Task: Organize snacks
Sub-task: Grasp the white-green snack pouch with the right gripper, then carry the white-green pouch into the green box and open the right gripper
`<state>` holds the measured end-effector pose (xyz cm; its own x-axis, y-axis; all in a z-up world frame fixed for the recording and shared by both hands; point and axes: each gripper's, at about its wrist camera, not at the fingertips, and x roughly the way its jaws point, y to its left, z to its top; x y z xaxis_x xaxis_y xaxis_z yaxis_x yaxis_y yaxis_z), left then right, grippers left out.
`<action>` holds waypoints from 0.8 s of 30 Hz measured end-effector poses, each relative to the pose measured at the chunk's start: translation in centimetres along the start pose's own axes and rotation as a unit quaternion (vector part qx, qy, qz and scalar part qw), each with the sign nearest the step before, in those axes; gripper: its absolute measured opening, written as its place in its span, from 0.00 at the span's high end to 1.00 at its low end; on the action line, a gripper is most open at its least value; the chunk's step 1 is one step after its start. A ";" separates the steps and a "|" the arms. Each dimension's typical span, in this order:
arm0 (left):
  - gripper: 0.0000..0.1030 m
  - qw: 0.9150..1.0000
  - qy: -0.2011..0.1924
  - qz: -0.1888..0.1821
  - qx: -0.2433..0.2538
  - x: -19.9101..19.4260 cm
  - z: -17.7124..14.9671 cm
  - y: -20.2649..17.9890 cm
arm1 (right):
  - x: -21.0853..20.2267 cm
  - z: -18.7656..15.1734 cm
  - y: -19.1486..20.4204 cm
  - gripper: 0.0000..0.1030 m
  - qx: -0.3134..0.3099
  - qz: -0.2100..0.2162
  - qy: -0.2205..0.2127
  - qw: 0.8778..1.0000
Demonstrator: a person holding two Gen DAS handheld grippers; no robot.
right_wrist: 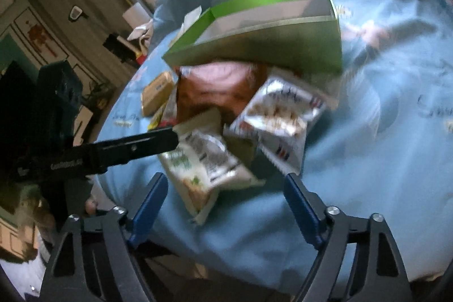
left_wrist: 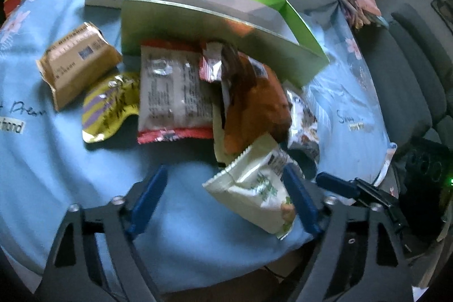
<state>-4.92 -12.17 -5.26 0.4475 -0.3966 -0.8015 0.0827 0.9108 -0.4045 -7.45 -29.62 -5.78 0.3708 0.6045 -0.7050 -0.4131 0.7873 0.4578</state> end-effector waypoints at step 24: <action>0.70 0.999 -0.018 -0.031 0.016 -2.0 -1.5 -1.3 | 1.8 -0.5 2.6 0.75 -0.048 0.041 0.009 0.998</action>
<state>-7.22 -12.69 -3.77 0.4717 -0.4484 -0.7593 0.1392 0.8881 -0.4380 -8.30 -26.56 -6.08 0.3185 0.6635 -0.6770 -0.5188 0.7198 0.4613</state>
